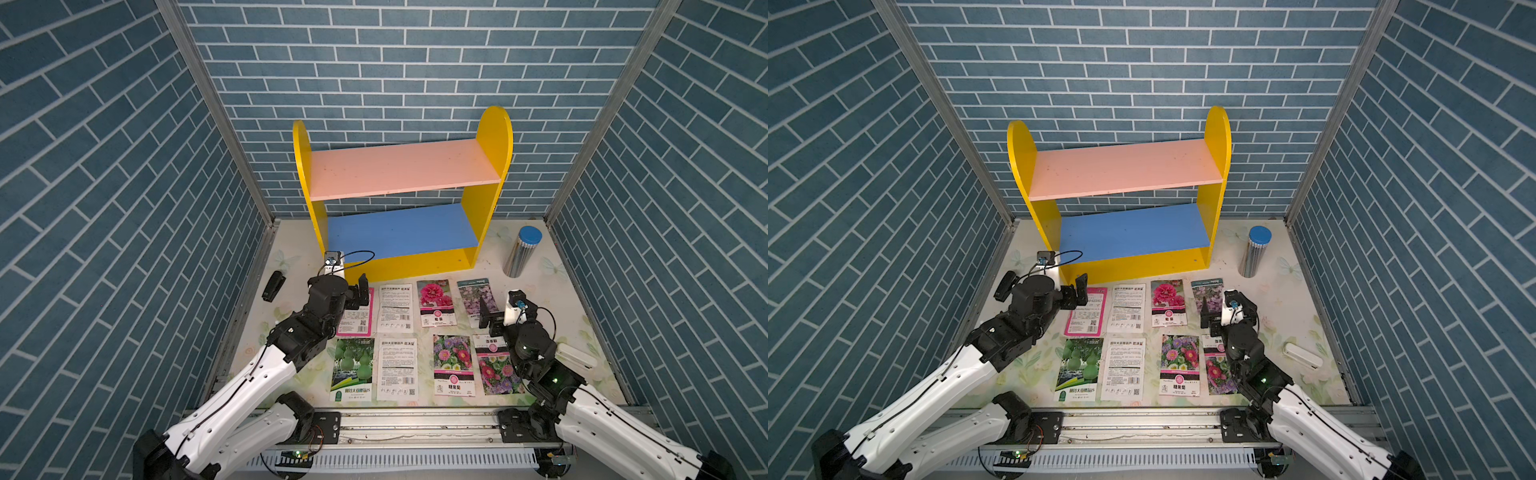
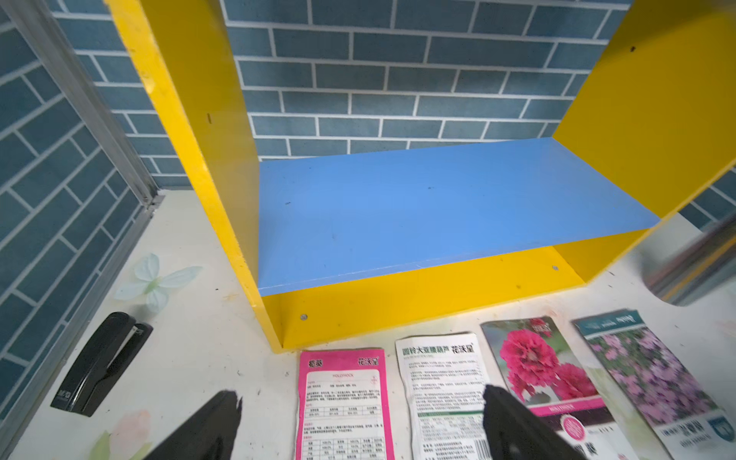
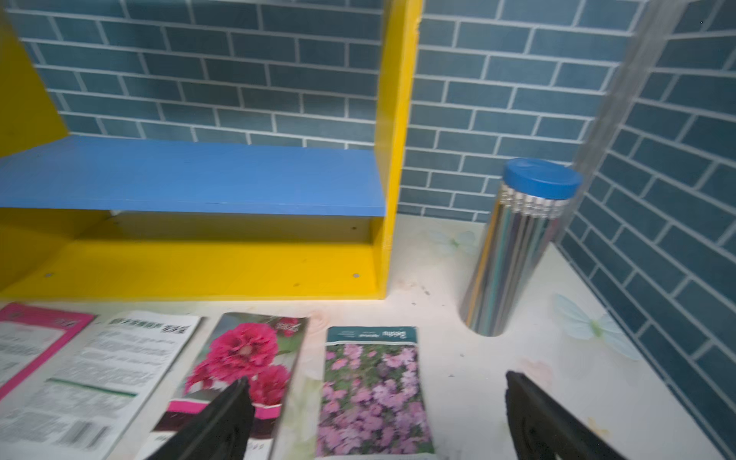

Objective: Take the seed bag off the shelf
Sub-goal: Reset both arms

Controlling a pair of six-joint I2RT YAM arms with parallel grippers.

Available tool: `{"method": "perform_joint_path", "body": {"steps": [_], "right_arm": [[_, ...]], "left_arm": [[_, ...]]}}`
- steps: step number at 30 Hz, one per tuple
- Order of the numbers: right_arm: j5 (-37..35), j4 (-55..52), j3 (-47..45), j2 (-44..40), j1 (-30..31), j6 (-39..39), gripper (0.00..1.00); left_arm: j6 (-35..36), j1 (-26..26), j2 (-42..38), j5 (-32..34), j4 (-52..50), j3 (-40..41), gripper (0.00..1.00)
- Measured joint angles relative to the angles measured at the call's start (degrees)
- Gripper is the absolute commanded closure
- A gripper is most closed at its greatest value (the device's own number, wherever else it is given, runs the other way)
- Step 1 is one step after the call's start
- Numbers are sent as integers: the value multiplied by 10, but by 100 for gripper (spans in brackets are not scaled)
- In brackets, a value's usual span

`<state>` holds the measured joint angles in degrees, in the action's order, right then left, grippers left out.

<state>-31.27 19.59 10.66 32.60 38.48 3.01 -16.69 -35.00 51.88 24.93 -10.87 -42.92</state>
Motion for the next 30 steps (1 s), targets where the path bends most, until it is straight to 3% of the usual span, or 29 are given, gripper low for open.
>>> {"method": "perform_joint_path", "body": {"steps": [7, 13, 21, 30], "right_arm": [[96, 118, -46, 59, -181, -8, 0], [195, 210, -48, 152, -294, -7, 0], [278, 338, -49, 263, -371, -7, 0], [350, 473, -42, 422, -397, -10, 0]], "left_arm": [[0, 94, 26, 5, 101, 64, 0], [4, 156, 29, -35, 205, 123, 0], [31, 190, 61, -62, 347, 174, 0], [84, 247, 105, -96, 521, 253, 0]]}}
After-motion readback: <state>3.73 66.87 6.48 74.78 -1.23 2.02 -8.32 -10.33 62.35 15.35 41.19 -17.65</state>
